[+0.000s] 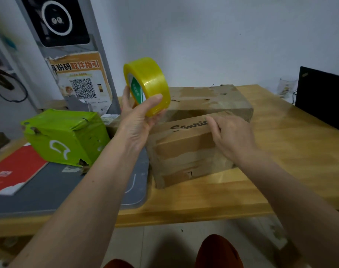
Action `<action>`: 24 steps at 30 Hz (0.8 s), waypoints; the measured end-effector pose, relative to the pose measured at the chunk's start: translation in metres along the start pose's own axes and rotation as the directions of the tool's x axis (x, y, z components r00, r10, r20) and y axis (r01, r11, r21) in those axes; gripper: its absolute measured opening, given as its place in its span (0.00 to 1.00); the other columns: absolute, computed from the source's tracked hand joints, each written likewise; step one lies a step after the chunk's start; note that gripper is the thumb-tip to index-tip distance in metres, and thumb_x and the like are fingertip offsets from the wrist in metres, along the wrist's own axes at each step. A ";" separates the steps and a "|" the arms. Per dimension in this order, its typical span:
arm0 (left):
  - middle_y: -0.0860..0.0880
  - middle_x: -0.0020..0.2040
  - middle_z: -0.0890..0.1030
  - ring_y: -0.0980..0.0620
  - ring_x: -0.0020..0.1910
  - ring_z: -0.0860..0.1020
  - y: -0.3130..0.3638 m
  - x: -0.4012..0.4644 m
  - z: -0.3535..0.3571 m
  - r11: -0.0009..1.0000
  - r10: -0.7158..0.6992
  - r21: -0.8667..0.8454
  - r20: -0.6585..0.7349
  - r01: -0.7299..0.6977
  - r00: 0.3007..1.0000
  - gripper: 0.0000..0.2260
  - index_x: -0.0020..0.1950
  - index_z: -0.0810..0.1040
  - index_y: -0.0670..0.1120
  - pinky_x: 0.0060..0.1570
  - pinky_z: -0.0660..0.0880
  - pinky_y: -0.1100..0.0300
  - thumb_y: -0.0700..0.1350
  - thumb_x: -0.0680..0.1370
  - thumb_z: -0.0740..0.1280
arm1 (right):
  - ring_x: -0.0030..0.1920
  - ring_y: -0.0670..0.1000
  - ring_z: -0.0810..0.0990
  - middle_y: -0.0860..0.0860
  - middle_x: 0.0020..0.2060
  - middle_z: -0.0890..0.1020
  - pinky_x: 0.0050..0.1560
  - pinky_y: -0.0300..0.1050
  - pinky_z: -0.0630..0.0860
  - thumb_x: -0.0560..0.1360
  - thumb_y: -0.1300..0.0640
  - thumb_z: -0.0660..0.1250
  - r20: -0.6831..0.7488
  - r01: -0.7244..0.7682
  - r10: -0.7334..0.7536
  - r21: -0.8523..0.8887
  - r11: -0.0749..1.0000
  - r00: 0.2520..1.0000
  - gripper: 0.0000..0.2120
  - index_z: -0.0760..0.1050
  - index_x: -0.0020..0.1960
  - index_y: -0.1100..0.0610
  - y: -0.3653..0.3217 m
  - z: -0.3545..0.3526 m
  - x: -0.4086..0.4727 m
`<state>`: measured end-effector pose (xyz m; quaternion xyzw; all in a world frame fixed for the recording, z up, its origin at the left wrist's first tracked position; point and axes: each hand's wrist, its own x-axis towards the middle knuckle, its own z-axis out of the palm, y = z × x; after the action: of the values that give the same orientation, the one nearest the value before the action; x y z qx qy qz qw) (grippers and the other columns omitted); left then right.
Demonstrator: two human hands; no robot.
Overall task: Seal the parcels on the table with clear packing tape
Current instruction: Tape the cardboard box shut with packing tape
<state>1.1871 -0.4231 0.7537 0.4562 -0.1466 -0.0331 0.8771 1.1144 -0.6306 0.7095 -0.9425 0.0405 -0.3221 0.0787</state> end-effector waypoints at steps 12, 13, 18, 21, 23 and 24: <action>0.46 0.69 0.76 0.45 0.62 0.80 -0.004 -0.018 -0.028 1.000 -0.023 -0.017 -0.010 0.023 1.000 0.40 0.78 0.63 0.54 0.45 0.80 0.56 0.35 0.71 0.75 | 0.78 0.51 0.54 0.52 0.78 0.57 0.75 0.51 0.54 0.74 0.29 0.41 0.499 0.090 -0.039 -0.077 0.993 0.866 0.42 0.55 0.79 0.55 -0.002 -0.019 0.012; 0.46 0.69 0.76 0.45 0.62 0.80 -0.003 -0.020 -0.029 1.000 -0.024 -0.019 -0.007 0.024 1.000 0.40 0.78 0.62 0.54 0.44 0.80 0.56 0.35 0.70 0.75 | 0.78 0.51 0.55 0.52 0.78 0.57 0.76 0.50 0.54 0.72 0.29 0.40 0.485 0.120 -0.060 -0.095 0.988 0.872 0.44 0.55 0.79 0.55 -0.003 -0.018 0.010; 0.46 0.68 0.77 0.45 0.62 0.80 -0.002 -0.026 -0.033 0.999 -0.023 -0.036 -0.027 0.022 0.999 0.36 0.70 0.67 0.58 0.45 0.80 0.57 0.36 0.68 0.75 | 0.76 0.50 0.59 0.51 0.76 0.62 0.75 0.52 0.58 0.77 0.38 0.61 0.054 -0.128 0.117 0.305 0.944 0.992 0.35 0.58 0.78 0.55 0.001 -0.010 -0.007; 0.46 0.67 0.77 0.46 0.61 0.81 -0.003 -0.026 -0.038 0.999 0.009 -0.042 -0.031 -0.010 0.999 0.36 0.74 0.65 0.56 0.45 0.80 0.56 0.35 0.71 0.74 | 0.73 0.50 0.63 0.51 0.73 0.65 0.73 0.51 0.63 0.78 0.42 0.63 -0.023 -0.410 0.548 0.638 0.652 0.836 0.32 0.59 0.76 0.55 0.017 -0.003 -0.020; 0.45 0.67 0.77 0.46 0.60 0.81 -0.004 -0.026 -0.037 0.999 0.013 -0.039 -0.048 -0.015 0.999 0.37 0.76 0.63 0.55 0.45 0.80 0.56 0.34 0.72 0.73 | 0.68 0.52 0.69 0.50 0.68 0.70 0.67 0.53 0.68 0.77 0.37 0.60 0.219 -0.585 0.702 0.739 0.335 0.678 0.33 0.61 0.74 0.54 0.029 0.010 -0.027; 0.45 0.68 0.77 0.45 0.61 0.80 -0.006 -0.025 -0.036 0.999 0.013 -0.032 -0.054 -0.015 0.998 0.37 0.76 0.63 0.55 0.46 0.80 0.56 0.34 0.72 0.73 | 0.64 0.53 0.72 0.50 0.66 0.73 0.65 0.54 0.70 0.76 0.33 0.58 0.353 -0.639 0.693 0.742 0.202 0.629 0.33 0.65 0.72 0.53 0.034 0.017 -0.030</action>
<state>1.1742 -0.3933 0.7232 0.4415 -0.1257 -0.0172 0.8882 1.1000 -0.6587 0.6726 -0.6669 0.2897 -0.2618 0.6346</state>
